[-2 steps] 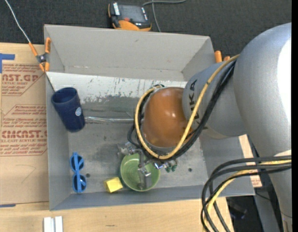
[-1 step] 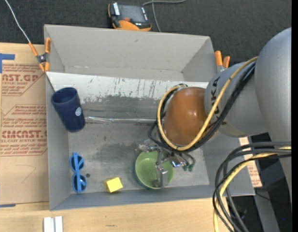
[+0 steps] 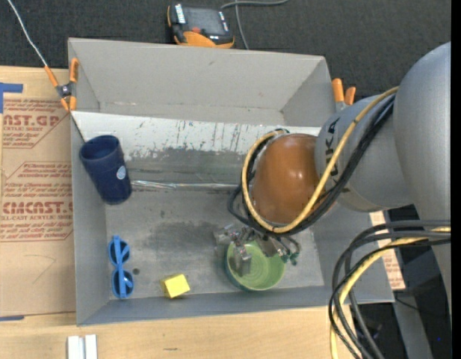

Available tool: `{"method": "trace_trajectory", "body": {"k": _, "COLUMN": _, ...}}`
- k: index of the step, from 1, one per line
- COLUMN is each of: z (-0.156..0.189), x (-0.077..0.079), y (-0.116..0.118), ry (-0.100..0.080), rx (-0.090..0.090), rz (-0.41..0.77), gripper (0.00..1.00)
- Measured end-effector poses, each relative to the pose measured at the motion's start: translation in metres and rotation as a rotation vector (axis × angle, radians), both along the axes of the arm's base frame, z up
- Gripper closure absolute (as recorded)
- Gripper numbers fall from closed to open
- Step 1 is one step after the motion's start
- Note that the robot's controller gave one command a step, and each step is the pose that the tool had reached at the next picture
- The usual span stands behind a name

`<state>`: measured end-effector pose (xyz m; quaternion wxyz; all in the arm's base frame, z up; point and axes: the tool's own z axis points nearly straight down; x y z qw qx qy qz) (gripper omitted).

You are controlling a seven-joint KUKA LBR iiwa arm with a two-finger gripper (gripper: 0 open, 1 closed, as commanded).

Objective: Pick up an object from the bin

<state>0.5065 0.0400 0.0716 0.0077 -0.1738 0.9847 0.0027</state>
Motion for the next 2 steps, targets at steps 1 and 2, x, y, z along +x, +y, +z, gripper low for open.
{"method": "trace_trajectory", "body": {"k": 1, "z": -0.001, "x": 0.044, "y": -0.055, "ry": -0.005, "rx": -0.003, "rz": 0.100, "gripper": 1.00}}
{"method": "trace_trajectory", "body": {"k": 2, "z": 0.161, "x": 0.045, "y": -0.058, "ry": -0.016, "rx": -0.002, "rz": 0.015, "gripper": 1.00}}
